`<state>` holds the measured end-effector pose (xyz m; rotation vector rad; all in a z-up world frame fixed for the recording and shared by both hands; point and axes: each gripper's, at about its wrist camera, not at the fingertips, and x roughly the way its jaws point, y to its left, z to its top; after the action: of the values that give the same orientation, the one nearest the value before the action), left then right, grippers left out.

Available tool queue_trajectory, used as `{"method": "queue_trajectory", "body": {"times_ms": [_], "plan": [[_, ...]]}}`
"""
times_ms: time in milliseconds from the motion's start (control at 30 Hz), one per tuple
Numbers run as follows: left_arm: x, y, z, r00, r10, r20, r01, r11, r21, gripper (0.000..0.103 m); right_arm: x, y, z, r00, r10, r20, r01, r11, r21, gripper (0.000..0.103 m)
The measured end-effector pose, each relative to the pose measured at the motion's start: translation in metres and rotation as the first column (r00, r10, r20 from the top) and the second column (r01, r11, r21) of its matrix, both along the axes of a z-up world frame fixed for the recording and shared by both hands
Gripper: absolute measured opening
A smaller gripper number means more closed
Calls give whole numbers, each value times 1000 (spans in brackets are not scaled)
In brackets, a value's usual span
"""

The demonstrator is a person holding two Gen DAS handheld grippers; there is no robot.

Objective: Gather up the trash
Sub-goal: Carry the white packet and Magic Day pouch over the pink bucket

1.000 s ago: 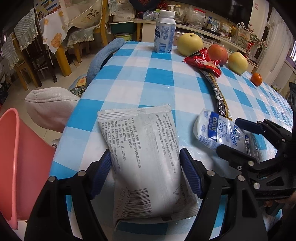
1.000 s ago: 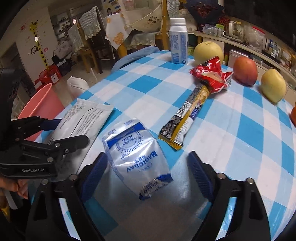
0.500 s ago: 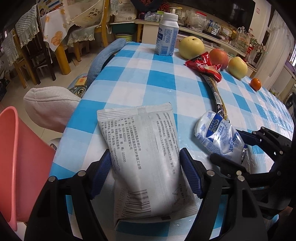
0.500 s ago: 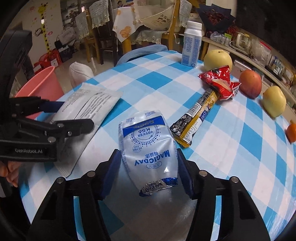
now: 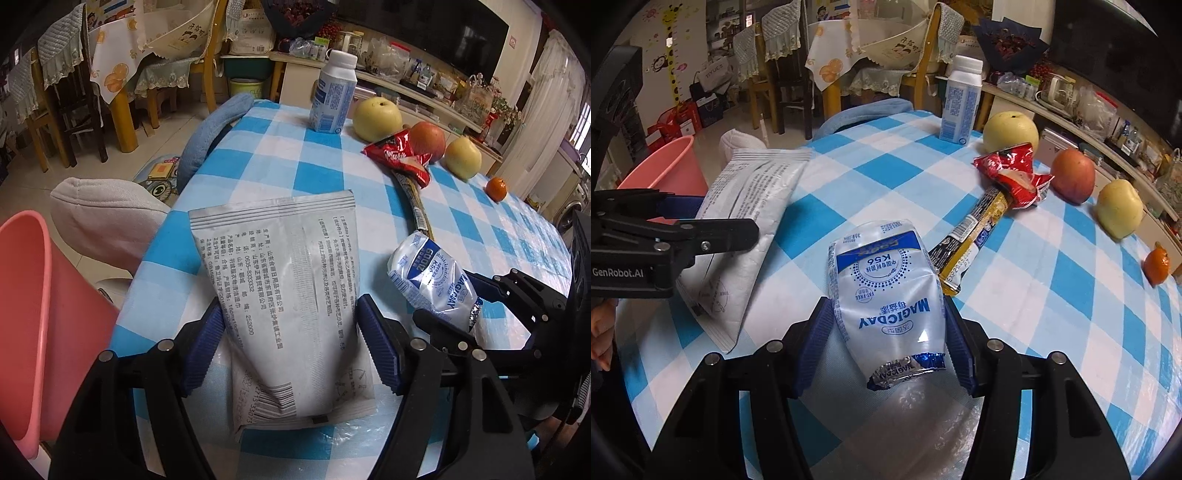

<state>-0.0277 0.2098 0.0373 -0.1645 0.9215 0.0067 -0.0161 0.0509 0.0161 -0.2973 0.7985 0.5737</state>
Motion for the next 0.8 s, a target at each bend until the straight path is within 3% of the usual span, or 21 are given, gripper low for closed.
{"method": "queue_trajectory", "body": {"times_ms": [200,233,300,433,700,800], "plan": [[-6,7,9,999,-6,39,7,999,-46,69,-7,-3,14,1000,-17,5,17,997,71,60],[-7,8,9,999,-8,43,10,998,-58,67,-9,-2,16,1000,-16,8,16,997,80,60],[-7,9,9,999,-13,44,16,996,-83,46,-12,1,19,1000,-7,2,6,995,103,60],[-5,7,5,999,-29,27,32,994,-108,46,-18,14,11,1000,16,-3,-16,999,50,60],[8,-5,-13,998,-32,-52,28,997,-76,83,-17,4,6,999,-32,20,32,999,3,60],[17,-19,-21,995,-40,-88,37,999,-27,86,-16,-2,7,998,-45,32,45,999,-9,60]]}}
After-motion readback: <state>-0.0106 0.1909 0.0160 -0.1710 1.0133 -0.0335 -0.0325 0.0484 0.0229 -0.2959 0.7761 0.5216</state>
